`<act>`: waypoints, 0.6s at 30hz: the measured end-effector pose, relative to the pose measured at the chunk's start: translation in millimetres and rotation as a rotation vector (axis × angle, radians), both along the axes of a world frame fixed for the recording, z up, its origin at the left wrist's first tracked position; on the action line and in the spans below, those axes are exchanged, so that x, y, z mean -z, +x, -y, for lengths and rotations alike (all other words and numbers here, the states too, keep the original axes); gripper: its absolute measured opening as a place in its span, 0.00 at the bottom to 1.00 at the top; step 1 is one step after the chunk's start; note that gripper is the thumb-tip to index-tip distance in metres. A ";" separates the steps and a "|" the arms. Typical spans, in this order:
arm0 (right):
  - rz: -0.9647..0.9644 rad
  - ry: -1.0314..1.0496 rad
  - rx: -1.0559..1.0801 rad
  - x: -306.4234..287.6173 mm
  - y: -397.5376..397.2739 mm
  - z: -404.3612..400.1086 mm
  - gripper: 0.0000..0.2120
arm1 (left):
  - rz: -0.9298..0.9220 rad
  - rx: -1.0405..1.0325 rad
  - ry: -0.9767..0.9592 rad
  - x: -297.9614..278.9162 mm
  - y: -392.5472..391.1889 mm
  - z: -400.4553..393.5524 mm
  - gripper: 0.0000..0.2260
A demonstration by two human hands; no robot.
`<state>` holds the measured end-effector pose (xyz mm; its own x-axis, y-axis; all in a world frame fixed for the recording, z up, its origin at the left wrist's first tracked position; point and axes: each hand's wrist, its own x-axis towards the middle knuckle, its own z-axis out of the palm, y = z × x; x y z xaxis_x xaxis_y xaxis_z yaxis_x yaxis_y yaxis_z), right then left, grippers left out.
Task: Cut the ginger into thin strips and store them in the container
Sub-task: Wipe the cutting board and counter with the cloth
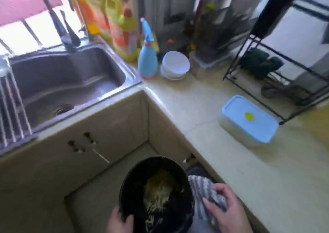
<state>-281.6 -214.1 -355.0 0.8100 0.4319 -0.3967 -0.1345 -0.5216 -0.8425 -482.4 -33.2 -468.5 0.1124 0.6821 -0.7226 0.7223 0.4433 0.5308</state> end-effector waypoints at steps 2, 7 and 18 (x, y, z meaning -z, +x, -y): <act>0.195 0.031 0.266 -23.2 17.5 47.7 0.19 | -0.049 0.115 0.103 -31.4 19.2 -1.7 0.18; 0.594 -0.155 0.612 -19.6 93.1 111.0 0.14 | -0.074 0.313 0.206 -57.5 45.0 -4.9 0.10; 0.756 -0.315 0.281 41.4 106.1 19.2 0.22 | -0.084 0.365 0.224 -71.0 45.2 18.9 0.07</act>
